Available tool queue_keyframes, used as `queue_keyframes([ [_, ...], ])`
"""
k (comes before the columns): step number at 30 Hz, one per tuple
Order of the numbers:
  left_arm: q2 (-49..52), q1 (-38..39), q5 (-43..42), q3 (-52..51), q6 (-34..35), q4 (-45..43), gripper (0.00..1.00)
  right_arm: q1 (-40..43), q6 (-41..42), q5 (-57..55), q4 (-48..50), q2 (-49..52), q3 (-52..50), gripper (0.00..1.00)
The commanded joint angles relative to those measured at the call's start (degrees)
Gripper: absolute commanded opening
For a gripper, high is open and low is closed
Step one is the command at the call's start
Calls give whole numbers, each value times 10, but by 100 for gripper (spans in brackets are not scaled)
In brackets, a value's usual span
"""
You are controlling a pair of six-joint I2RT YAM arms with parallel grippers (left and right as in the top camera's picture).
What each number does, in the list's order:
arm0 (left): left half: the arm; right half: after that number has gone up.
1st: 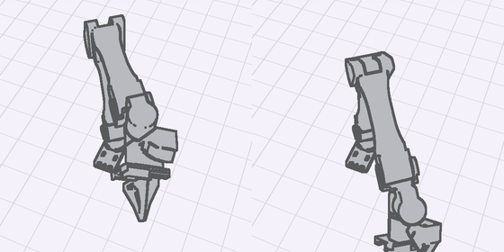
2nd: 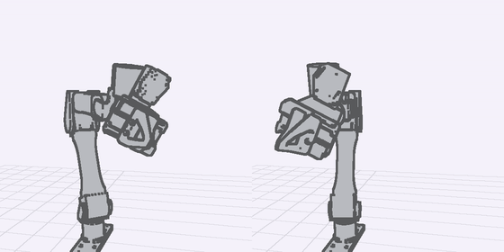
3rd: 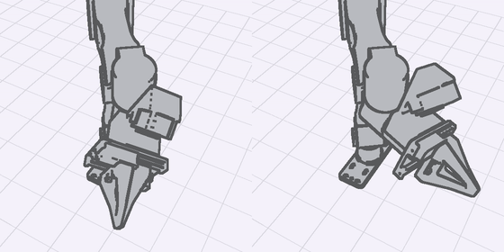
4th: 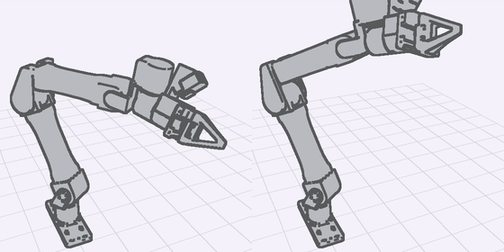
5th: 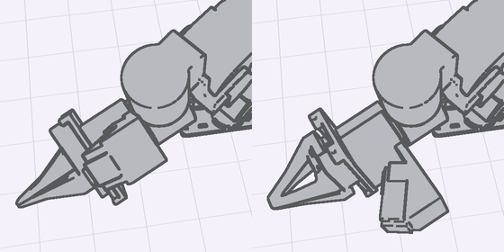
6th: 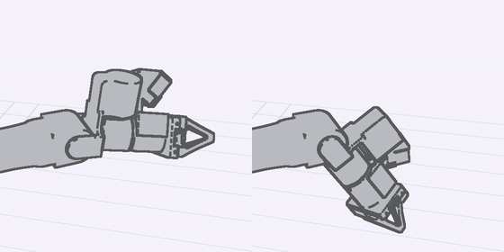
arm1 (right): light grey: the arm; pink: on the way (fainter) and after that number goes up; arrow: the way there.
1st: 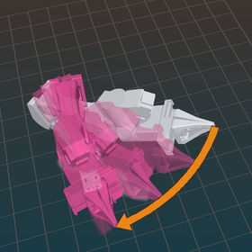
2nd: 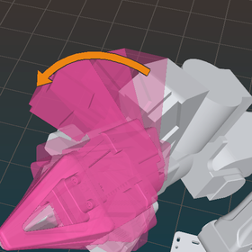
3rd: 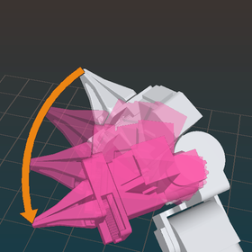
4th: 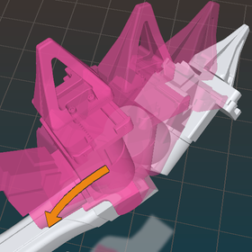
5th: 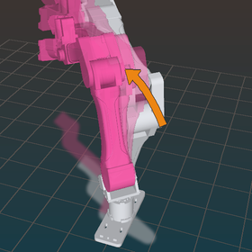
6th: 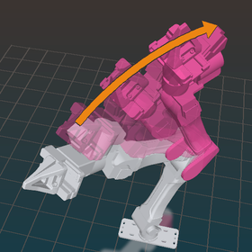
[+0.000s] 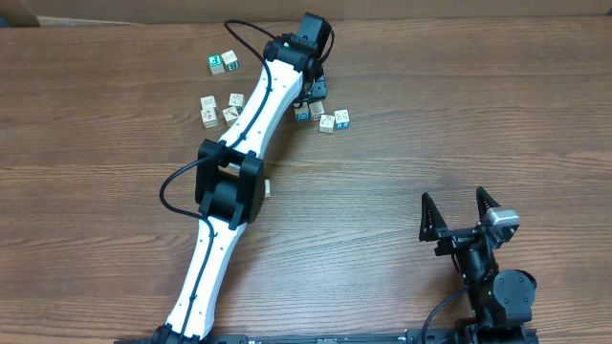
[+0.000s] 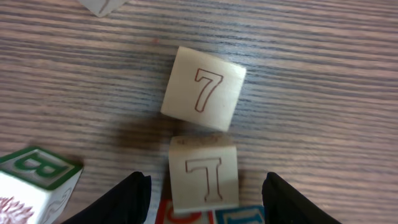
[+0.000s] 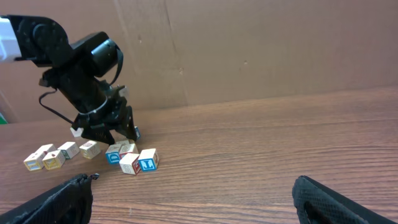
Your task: Form a horizontal line
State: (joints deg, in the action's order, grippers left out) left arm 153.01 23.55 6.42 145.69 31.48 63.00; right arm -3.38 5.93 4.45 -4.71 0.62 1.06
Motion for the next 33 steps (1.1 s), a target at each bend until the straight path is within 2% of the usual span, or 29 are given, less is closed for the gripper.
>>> queue_keyframes([
  [1, 24, 3, 27, 7, 5, -3, 55, 3, -2, -3, 3, -5, -6, 100],
  [12, 25, -3, 41, 7, 3, -20, 47, 3, -2, -3, 3, -5, -6, 100],
  [19, 25, -3, 41, 7, 2, -24, 38, 3, -2, -3, 3, -5, -6, 100],
  [29, 24, -3, 41, 40, 2, 4, 39, 3, -2, -3, 3, -5, -6, 100],
  [33, 24, -3, 41, 85, -27, 16, 40, 3, -2, -3, 3, -5, -6, 100],
])
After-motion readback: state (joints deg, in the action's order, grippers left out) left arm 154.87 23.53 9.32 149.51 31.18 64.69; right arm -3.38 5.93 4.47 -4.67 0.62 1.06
